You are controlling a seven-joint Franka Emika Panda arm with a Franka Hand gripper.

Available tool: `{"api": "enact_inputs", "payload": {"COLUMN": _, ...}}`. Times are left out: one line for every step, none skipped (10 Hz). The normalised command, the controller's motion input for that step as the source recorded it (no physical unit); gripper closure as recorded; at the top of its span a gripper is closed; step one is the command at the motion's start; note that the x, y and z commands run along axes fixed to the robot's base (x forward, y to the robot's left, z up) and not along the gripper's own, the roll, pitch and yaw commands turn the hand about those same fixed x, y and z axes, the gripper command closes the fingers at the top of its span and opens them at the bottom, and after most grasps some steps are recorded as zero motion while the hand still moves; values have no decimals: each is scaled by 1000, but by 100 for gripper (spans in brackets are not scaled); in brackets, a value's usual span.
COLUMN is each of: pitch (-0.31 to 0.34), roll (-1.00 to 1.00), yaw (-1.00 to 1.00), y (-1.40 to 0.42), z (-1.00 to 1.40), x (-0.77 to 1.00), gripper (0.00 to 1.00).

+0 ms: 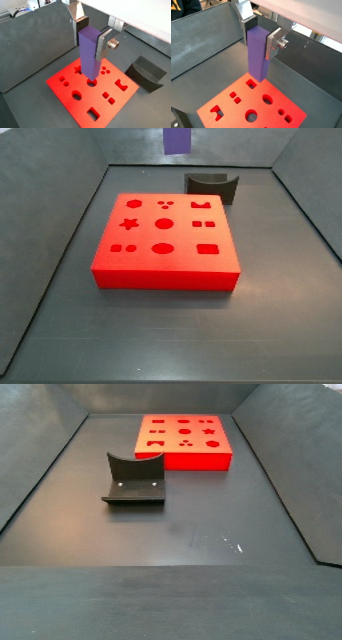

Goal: Insert the rectangle object.

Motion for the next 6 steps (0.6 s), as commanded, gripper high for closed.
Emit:
{"api": "enact_inputs", "payload": {"pitch": -31, "roll": 0, "yaw": 0, "y": -263, "z": -206, "x": 366, "gripper": 100}}
{"api": "enact_inputs", "payload": {"pitch": -83, "roll": 0, "yaw": -20, "y": -351, "z": -397, "x": 583, "gripper": 100}}
{"api": "enact_inputs", "payload": {"pitch": -103, "roll": 33, "yaw": 0, "y": -409, "z": -523, "x": 629, "gripper": 100}}
{"api": "enact_inputs", "payload": {"pitch": -106, "roll": 63, "yaw": 0, "y": -417, "z": -600, "x": 677, "gripper": 100}}
{"api": "enact_inputs", "payload": {"pitch": -93, "roll": 73, "yaw": -9, "y": -383, "z": -603, "x": 746, "gripper": 100}}
{"api": "enact_inputs", "payload": {"pitch": -91, "roll": 87, "yaw": 0, "y": -349, "z": -589, "x": 771, "gripper": 100}}
